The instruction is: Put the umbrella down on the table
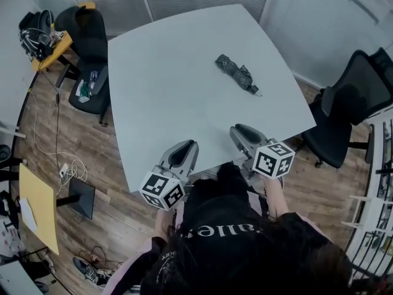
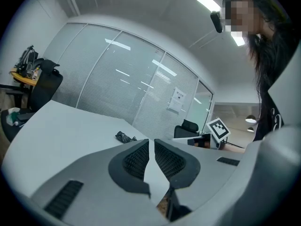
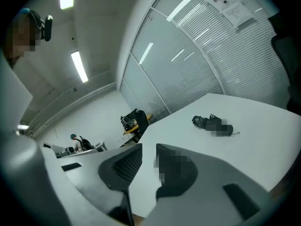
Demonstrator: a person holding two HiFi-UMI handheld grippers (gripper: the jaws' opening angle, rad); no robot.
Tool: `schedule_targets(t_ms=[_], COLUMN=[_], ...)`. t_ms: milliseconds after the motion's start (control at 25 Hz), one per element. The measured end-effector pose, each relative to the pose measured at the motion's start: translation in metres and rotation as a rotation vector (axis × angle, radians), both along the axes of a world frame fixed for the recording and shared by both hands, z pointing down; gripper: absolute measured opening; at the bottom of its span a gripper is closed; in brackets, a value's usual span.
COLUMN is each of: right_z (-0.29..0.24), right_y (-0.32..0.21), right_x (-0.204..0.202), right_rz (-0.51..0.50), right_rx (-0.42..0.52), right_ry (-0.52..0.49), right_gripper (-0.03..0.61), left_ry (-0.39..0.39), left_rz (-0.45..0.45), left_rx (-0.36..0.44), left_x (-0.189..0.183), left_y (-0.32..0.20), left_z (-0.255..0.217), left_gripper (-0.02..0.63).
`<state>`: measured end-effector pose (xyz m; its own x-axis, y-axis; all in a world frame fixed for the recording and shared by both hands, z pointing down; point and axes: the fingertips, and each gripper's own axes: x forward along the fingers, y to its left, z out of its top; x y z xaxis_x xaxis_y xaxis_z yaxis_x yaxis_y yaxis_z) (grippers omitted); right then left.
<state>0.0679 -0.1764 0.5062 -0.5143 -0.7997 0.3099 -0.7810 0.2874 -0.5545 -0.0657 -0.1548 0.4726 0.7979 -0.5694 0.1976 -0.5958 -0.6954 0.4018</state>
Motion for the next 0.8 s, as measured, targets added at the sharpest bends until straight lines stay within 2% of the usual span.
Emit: schedule_targets(t_ms=[240, 800], right_z=[-0.001, -0.013], right_y=[0.021, 0.021], right_x=[-0.02, -0.034], right_rz=[-0.025, -0.123], right_rx=[-0.007, 0.027], right_ry=[0.018, 0.052], right_gripper=[0.079, 0.035], left_ry=[0.016, 0.016], left_rz=[0.022, -0.014], left_rx=[0.003, 0.015], left_x=[0.0, 0.003], left_y=[0.012, 0.008], left_z=[-0.002, -0.01], left_gripper=[0.044, 0.044])
